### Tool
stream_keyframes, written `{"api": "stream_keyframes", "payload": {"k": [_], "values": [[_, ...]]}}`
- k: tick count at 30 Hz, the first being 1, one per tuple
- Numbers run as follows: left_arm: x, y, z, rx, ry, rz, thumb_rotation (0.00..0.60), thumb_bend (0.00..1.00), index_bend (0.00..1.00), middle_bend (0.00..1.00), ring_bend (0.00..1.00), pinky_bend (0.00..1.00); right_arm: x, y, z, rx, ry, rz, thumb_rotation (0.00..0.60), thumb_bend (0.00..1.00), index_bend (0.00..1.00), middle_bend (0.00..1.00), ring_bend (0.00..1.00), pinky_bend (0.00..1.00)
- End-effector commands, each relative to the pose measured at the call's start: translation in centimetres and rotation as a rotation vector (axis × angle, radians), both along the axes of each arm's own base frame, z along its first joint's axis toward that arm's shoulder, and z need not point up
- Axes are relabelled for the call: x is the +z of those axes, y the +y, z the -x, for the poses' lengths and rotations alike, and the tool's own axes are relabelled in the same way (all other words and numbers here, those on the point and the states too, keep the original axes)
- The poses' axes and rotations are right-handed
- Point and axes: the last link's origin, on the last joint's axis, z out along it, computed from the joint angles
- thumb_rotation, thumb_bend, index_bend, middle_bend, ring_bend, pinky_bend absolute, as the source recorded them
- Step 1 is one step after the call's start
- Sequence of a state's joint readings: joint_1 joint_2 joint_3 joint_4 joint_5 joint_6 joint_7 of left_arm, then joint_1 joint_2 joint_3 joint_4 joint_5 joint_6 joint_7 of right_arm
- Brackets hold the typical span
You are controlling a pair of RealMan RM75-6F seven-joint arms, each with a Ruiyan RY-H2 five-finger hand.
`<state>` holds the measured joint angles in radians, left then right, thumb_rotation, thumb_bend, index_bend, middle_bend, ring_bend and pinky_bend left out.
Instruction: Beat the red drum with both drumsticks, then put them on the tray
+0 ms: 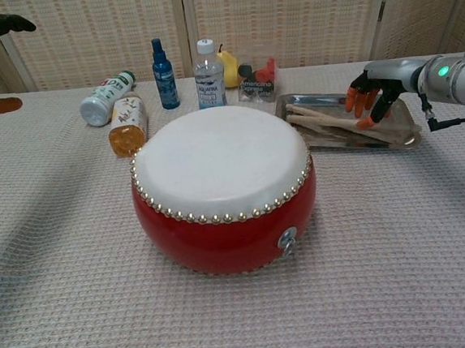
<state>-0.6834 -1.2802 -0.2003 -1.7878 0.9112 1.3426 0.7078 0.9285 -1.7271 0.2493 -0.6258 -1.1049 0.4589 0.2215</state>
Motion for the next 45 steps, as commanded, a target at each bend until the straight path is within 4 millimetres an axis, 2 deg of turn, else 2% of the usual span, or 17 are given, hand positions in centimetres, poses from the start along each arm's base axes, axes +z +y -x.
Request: {"api": "stream_keyframes", "payload": {"k": [1,5,10,14,17,23,26,31,36,39,45], "values": [[0.0,0.0,-0.1,-0.004,-0.002,0.001,0.600,0.31,0.00,0.00,0.00,0.22,0.2,0.0,0.1,0.005,0.007,0.004,0.600,0.17,0.33,0.33,0.23,0.41],[0.0,-0.1,-0.4,-0.011,-0.004,0.001,0.600,0.31,0.00,0.00,0.00,0.22,0.8,0.0,0.1,0.015,0.009,0.014,0.600,0.15,0.30,0.31,0.20,0.38],[0.3,-0.1,-0.5,-0.016,-0.010,-0.003,0.600,0.31,0.00,0.00,0.00,0.22,2.5,0.2,-0.3,0.050,0.002,0.043,0.600,0.15,0.29,0.31,0.19,0.37],[0.9,-0.1,-0.3,-0.019,-0.031,-0.008,0.600,0.31,0.00,0.00,0.00,0.22,4.9,1.1,-1.0,0.112,-0.015,0.084,0.600,0.15,0.30,0.31,0.19,0.37],[1.2,-0.3,0.2,-0.016,-0.070,0.002,0.600,0.31,0.00,0.01,0.00,0.22,7.3,2.7,-1.2,0.155,-0.033,0.116,0.600,0.15,0.33,0.31,0.22,0.37],[2.5,-0.7,2.4,0.013,-0.132,-0.016,0.600,0.31,0.00,0.04,0.01,0.22,12.5,8.0,-0.1,0.232,0.031,0.155,0.600,0.23,0.35,0.30,0.20,0.35],[2.9,-1.5,4.1,0.039,-0.142,-0.037,0.600,0.31,0.00,0.05,0.01,0.22,14.5,11.3,1.1,0.242,0.049,0.143,0.600,0.23,0.28,0.24,0.10,0.20],[3.7,-3.6,7.1,0.079,-0.156,-0.067,0.600,0.31,0.01,0.05,0.01,0.22,16.7,16.6,3.4,0.256,0.072,0.197,0.600,0.23,0.13,0.15,0.01,0.10],[4.1,-6.8,9.7,0.114,-0.170,-0.091,0.600,0.31,0.02,0.06,0.01,0.22,17.8,21.1,5.6,0.257,0.072,0.276,0.600,0.23,0.03,0.08,0.00,0.05],[4.0,-8.8,10.8,0.124,-0.167,-0.100,0.600,0.31,0.02,0.06,0.01,0.22,17.7,23.7,6.8,0.252,0.054,0.306,0.600,0.23,0.00,0.06,0.00,0.01],[3.4,-12.2,11.4,0.118,-0.172,-0.109,0.600,0.31,0.02,0.06,0.01,0.21,17.2,27.3,8.1,0.231,0.055,0.342,0.600,0.23,0.00,0.05,0.00,0.00]]}}
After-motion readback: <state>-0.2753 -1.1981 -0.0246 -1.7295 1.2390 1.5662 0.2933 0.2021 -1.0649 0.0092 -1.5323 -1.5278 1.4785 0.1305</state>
